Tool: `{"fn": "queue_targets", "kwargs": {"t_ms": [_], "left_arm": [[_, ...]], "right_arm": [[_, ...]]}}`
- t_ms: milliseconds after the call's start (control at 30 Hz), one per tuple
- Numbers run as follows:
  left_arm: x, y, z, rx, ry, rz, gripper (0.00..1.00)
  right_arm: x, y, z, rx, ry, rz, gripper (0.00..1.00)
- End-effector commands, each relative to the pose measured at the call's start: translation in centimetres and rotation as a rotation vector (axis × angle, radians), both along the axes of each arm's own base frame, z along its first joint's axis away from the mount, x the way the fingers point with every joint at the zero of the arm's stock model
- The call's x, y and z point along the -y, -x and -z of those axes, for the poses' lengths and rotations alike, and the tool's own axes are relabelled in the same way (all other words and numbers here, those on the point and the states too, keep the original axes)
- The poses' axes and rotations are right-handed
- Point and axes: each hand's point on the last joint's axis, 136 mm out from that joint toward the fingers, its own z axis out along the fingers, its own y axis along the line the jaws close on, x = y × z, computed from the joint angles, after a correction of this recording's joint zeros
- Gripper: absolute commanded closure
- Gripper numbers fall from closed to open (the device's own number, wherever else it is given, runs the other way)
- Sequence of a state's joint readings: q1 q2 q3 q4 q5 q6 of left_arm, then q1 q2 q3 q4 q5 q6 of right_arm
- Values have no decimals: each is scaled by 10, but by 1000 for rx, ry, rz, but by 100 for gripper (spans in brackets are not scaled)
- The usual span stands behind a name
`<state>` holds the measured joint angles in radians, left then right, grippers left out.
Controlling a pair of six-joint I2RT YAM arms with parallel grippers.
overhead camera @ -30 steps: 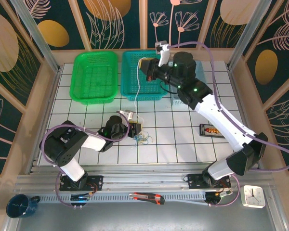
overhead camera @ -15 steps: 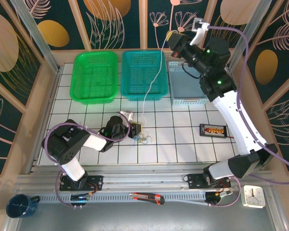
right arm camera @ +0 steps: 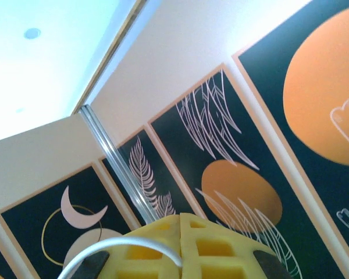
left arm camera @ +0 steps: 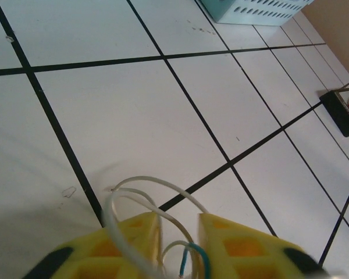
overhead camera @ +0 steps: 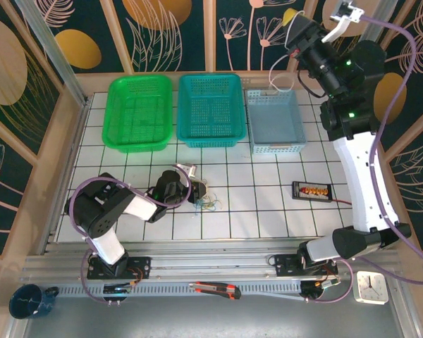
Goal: Untangle the cables
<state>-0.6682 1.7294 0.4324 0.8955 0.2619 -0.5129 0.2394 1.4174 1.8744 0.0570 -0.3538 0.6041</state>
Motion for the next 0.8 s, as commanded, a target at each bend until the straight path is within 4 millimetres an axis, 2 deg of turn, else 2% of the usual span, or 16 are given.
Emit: {"fn": "queue_targets", "kwargs": {"t_ms": [0, 33, 67, 167, 467, 767], "left_arm": [[9, -1, -13, 16, 45, 26, 66], [9, -1, -14, 13, 46, 25, 61], [11, -3, -25, 32, 63, 25, 58], [12, -7, -42, 51, 79, 16, 44], [12, -19, -87, 106, 92, -25, 3], [6, -29, -105, 102, 87, -95, 1]], "right_arm": [[10, -18, 4, -18, -11, 20, 100], [13, -23, 9, -30, -10, 32, 100], [16, -28, 15, -43, -10, 45, 100], [28, -47, 37, -88, -11, 96, 100], [63, -105, 123, -229, -12, 263, 100], [91, -171, 220, -394, 61, 406, 100]]}}
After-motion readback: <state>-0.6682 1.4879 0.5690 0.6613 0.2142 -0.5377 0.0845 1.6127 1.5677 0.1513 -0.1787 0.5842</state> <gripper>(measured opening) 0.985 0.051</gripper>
